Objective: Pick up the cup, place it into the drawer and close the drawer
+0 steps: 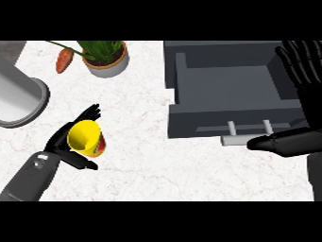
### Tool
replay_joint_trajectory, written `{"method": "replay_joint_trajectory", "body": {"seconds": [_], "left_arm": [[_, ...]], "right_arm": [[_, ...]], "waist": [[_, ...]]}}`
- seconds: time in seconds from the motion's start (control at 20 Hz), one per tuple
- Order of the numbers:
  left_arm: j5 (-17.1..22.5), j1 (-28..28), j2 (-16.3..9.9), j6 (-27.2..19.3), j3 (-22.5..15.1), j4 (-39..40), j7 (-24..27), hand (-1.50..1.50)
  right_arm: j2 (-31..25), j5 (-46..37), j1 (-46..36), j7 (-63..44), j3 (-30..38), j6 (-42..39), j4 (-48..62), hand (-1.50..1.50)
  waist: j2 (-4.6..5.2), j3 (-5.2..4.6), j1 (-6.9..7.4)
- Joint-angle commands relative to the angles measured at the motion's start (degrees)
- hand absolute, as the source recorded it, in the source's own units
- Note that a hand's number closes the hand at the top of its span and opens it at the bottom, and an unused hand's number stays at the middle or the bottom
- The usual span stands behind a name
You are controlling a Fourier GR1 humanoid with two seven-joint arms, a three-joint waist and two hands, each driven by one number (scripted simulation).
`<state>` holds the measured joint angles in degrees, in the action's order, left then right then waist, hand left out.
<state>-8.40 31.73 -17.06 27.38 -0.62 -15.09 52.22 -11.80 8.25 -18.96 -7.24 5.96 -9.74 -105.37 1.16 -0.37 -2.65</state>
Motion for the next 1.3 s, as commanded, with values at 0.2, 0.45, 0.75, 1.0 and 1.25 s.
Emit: {"method": "replay_joint_trajectory", "body": {"seconds": [0.2,0.45,0.75,1.0,1.25], "left_arm": [[-0.83,0.2,2.53,8.86,-1.62,1.97,8.5,-1.5],[1.28,1.66,3.98,15.2,-1.26,1.36,6.94,1.5],[0.63,0.14,4.39,-1.04,-0.55,-3.51,15.71,1.5],[4.89,-1.28,6.33,-1.8,3.22,-4.1,17.98,1.5],[16.23,-2.75,6.04,-21.18,17.67,-4.26,14.16,1.5]], "right_arm": [[2.05,-2.82,1.95,0.84,-2.69,1.22,-0.28,-1.5],[0.12,-0.11,0.22,-0.95,-0.14,0.3,-0.99,-1.5],[-0.84,-0.1,1.44,0.78,0.74,-0.98,0.36,-1.5],[-0.37,-1.22,1.47,0.19,0.37,-0.04,1.25,-1.5],[-1.04,0.28,3.43,1.31,2.39,-0.66,0.2,-1.5]], "waist": [[0.24,-0.06,-0.21],[0.13,-0.13,-0.76],[0.06,0.01,0.29],[-0.5,0.14,1.59],[-0.79,0.18,2.63]]}}
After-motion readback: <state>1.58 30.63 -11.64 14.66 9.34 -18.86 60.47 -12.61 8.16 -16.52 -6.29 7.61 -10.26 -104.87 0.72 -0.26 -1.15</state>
